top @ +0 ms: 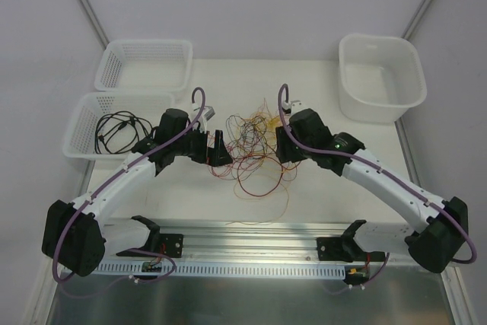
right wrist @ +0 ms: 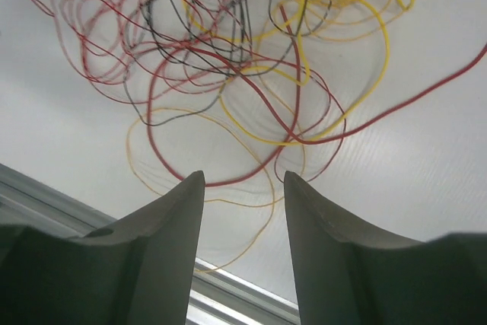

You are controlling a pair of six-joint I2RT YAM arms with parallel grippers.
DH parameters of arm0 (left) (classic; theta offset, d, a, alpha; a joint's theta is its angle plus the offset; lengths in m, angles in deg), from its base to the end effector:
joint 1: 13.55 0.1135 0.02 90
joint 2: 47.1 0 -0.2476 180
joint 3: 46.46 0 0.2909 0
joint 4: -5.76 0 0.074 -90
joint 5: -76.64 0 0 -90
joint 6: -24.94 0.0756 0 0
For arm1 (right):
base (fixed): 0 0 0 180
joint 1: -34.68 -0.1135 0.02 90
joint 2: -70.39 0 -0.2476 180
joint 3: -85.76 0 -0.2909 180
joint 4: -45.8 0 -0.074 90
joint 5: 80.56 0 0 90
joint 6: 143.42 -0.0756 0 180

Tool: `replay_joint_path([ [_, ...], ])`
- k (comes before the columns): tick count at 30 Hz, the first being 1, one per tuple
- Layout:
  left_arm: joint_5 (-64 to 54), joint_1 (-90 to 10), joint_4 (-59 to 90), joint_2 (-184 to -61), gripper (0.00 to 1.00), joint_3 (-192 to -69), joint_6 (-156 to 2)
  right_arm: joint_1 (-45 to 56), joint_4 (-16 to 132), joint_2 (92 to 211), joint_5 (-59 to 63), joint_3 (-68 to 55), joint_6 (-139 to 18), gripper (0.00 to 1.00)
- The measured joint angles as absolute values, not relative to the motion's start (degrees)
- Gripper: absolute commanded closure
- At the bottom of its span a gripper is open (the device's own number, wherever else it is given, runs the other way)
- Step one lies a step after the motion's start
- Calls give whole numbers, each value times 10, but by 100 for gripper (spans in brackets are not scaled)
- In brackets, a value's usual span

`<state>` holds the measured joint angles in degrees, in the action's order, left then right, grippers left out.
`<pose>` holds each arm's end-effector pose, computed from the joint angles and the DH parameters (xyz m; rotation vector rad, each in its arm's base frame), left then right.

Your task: Untangle the cables

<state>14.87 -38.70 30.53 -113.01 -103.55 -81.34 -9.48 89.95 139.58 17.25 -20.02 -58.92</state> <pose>0.2777 -0.1699 0.2171 0.4682 2.1812 -0.9394 0.2492 0.2276 0.2765 -0.6799 2.1604 0.3119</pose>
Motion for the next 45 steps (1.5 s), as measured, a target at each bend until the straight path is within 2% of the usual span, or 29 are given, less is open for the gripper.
replay_joint_path([
  [5,146,-387,305,-1136,1,-1037,-813,-72,876,1442,159,-248,-566,57],
  [12,132,-387,307,-1143,1,-1037,-813,-55,821,1562,143,-249,-533,61],
  [24,91,-387,310,-1191,1,-1048,-809,-35,761,1661,124,-241,-509,70],
  [27,77,-387,311,-1210,1,-1054,-807,-35,759,1665,110,-241,-507,74],
  [28,71,-387,310,-1218,1,-1056,-806,-36,758,1664,103,-241,-507,79],
  [33,59,-387,311,-1256,1,-1068,-805,-36,758,1655,75,-241,-503,80],
  [34,59,-387,311,-1263,1,-1070,-805,-36,758,1652,70,-241,-502,93],
  [35,59,-387,311,-1268,1,-1072,-805,-36,758,1650,67,-241,-498,99],
  [41,56,-387,314,-1282,1,-1075,-805,-36,765,1641,55,-241,-497,99],
  [45,55,-387,319,-1302,1,-1082,-805,-41,823,1559,67,-239,-495,99],
])
